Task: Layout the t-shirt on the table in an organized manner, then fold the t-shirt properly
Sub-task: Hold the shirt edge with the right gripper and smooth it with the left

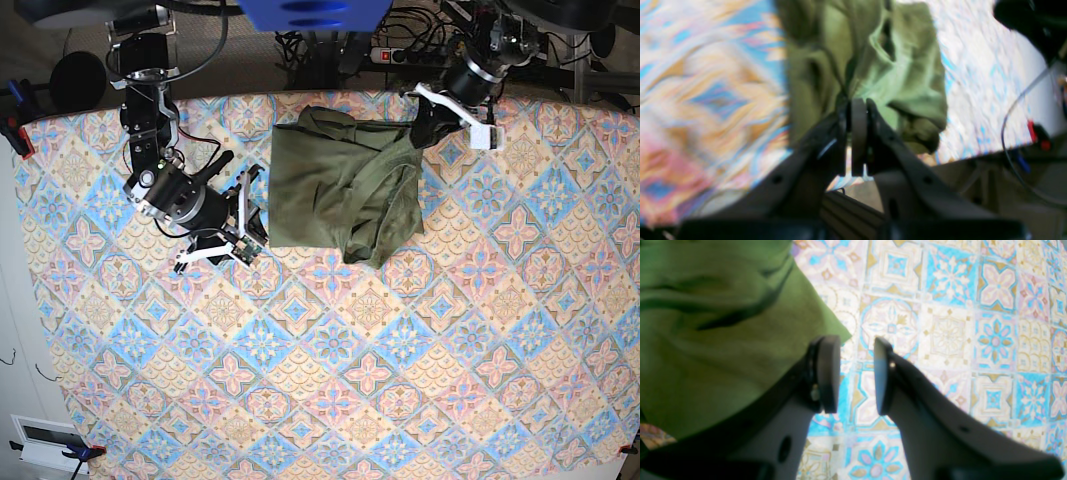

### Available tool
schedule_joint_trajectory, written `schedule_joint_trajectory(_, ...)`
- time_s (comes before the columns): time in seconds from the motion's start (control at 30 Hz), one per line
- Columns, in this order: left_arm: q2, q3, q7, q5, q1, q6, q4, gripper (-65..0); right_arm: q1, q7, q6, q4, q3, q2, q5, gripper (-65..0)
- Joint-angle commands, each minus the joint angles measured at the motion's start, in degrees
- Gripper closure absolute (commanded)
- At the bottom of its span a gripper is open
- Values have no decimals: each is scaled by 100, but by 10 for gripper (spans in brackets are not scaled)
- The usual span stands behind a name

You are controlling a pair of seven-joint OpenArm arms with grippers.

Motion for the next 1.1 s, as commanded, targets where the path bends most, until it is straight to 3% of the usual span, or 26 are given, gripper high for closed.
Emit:
schedule_joint_trajectory(0.0,-17,-178,-117,-278,75,-69,141,0,86,115,-7,106,30,21,67,-156)
schedule_joint_trajectory(0.13,-17,-627,-73,-1122,224,-297,123,0,95,115,-7,106,30,21,67,-156)
schedule_joint_trajectory(0.33,-17,-811,-73,-1843,409,-596,106,0,104,115,-7,106,30,21,67,-156)
schedule_joint_trajectory(0.83,-17,-644,226,-2177,594,-632,-659,0,104,115,-7,97,-32,21,67,-157)
schedule_joint_trajectory(1.07,-52,-688,235,-2115,602,-1036,-896,0,121,115,-7,89,-234,21,67,-157)
